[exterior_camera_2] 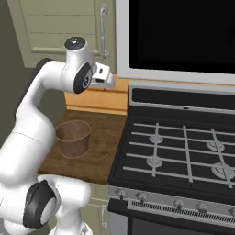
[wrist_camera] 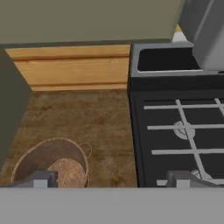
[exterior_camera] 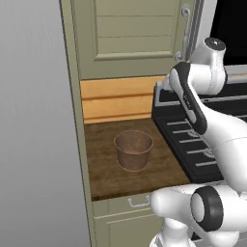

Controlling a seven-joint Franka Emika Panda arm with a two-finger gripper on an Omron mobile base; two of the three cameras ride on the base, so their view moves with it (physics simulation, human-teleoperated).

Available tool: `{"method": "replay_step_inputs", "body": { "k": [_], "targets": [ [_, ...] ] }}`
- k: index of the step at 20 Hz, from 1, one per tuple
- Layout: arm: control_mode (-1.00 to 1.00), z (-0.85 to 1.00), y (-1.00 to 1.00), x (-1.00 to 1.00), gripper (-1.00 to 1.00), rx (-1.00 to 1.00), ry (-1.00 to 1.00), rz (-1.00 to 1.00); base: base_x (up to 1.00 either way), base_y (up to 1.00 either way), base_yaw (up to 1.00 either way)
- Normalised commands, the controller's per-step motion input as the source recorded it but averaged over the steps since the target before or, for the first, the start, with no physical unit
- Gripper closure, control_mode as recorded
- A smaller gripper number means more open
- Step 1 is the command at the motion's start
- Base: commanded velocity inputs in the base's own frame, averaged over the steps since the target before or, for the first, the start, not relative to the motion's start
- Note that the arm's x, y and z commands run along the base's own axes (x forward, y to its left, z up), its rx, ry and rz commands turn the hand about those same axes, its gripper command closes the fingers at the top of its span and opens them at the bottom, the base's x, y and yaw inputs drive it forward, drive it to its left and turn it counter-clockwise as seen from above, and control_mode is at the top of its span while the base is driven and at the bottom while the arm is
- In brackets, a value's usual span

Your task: Open the cabinet, pick up the bread from the cabinet and place it in the basket. Then move the basket to the dining counter.

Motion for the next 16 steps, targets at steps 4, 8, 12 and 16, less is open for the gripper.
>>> {"method": "replay_step_inputs", "body": {
  "k": [4, 8, 12, 16],
  "targets": [
    [-1.00, 1.00, -0.16, 0.24, -1.00, -0.03, -0.15, -0.03, 0.00, 0.00, 0.00],
    [-1.00, 0.95, -0.31, 0.47, -1.00, -0.08, -0.02, -0.08, 0.00, 0.00, 0.00],
    [-1.00, 0.76, -0.18, 0.22, -1.00, 0.00, -0.12, -0.06, 0.00, 0.00, 0.00],
    [-1.00, 0.76, -0.06, 0.08, -1.00, 0.02, -0.15, -0.05, 0.00, 0.00, 0.00]
  ]
}}
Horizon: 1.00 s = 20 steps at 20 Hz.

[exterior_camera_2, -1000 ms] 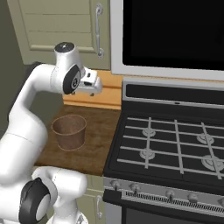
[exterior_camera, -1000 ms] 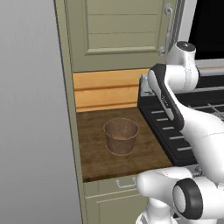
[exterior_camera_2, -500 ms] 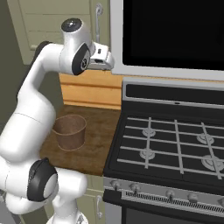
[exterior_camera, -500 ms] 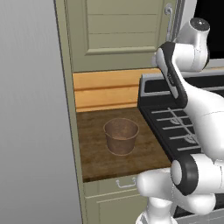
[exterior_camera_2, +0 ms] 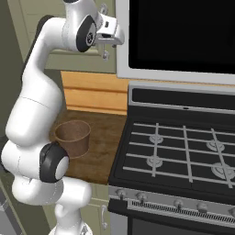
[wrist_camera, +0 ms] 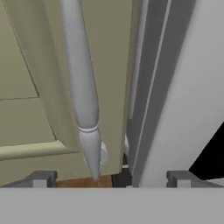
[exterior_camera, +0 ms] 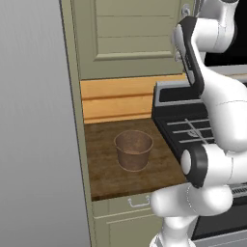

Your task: Open the cabinet, pick up the bread from the cabinet and place it in the basket. Then move the basket to the dining counter.

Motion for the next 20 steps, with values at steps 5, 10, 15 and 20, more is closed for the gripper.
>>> {"method": "replay_step_inputs", "body": {
  "k": [5, 10, 15, 20],
  "targets": [
    [-1.00, 0.35, 0.01, 0.19, -1.00, 0.04, -0.11, -0.01, 0.00, 0.00, 0.00],
    [-1.00, 0.00, 0.00, 0.36, -1.00, 0.11, 0.00, 0.00, 0.00, 0.00, 0.00],
    [-1.00, -0.04, 0.09, 0.05, -1.00, 0.00, -0.06, 0.00, 0.00, 0.00, 0.00],
    [-1.00, -0.12, 0.17, 0.00, -1.00, -0.01, -0.08, 0.00, 0.00, 0.00, 0.00]
  ]
}}
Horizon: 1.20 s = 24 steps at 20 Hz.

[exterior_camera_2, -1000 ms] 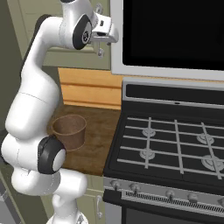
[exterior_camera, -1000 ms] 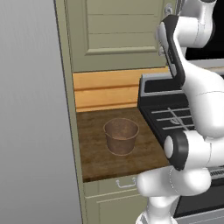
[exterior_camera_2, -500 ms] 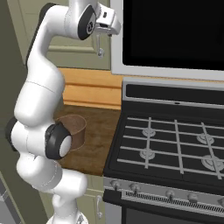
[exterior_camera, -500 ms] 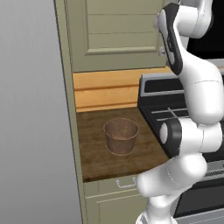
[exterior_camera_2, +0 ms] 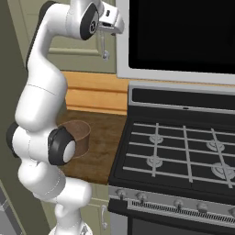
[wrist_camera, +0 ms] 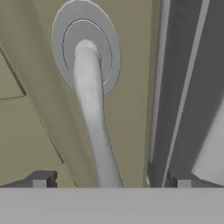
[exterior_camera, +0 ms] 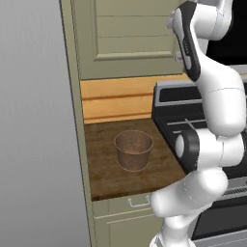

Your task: Open the cabinet, pick up the bread from the cabinet and place it in the basket. Then move the basket to the dining counter.

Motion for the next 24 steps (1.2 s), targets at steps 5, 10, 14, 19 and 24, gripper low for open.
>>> {"method": "replay_step_inputs", "body": {
  "k": [5, 10, 14, 19, 24],
  "targets": [
    [-1.00, -0.31, 0.16, 0.00, -1.00, -0.08, -0.14, 0.00, 0.00, 0.00, 0.00],
    [-1.00, -0.18, 0.02, 0.25, -1.00, -0.02, -0.12, 0.01, 0.00, 0.00, 0.00],
    [-1.00, 0.00, -0.16, 0.52, -1.00, 0.00, -0.01, 0.04, 0.00, 0.00, 0.00],
    [-1.00, 0.00, -0.17, 0.38, -1.00, 0.00, 0.00, 0.04, 0.00, 0.00, 0.00],
    [-1.00, 0.00, -0.08, 0.16, 1.00, 0.00, 0.00, 0.04, 0.00, 0.00, 0.00]
  ]
}}
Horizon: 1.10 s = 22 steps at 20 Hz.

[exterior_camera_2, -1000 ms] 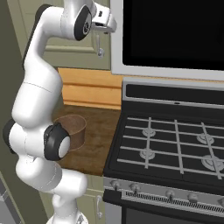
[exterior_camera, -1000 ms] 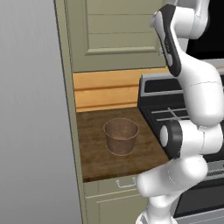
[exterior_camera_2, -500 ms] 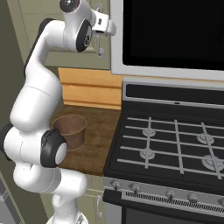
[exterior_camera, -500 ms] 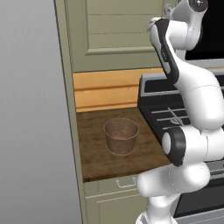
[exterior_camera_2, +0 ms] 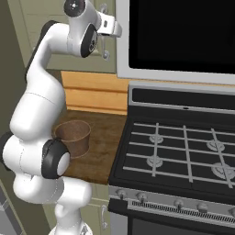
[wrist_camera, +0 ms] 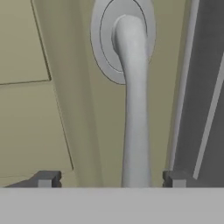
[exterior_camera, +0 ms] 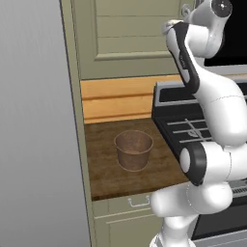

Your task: Open the cabinet, pick up the bread from the cabinet and place it in the basket. Then move the basket to the dining counter.

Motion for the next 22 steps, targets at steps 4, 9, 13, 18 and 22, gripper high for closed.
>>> {"method": "replay_step_inputs", "body": {
  "k": [4, 9, 13, 18, 22],
  "targets": [
    [-1.00, -0.01, 0.00, 0.11, 1.00, 0.00, 0.00, 0.05, 0.00, 0.00, 0.00],
    [-1.00, -0.04, 0.00, 0.01, 1.00, 0.00, 0.00, 0.02, 0.00, 0.00, 0.00],
    [-1.00, 0.00, 0.11, -0.62, 1.00, 0.00, 0.00, -0.06, 0.00, 0.00, 0.00],
    [-1.00, 0.00, 0.42, -0.99, 1.00, -0.03, 0.00, -0.21, 0.00, 0.00, 0.00],
    [-1.00, 0.00, 0.77, -1.00, 1.00, -0.14, 0.00, -0.20, 0.00, 0.00, 0.00]
  ]
}}
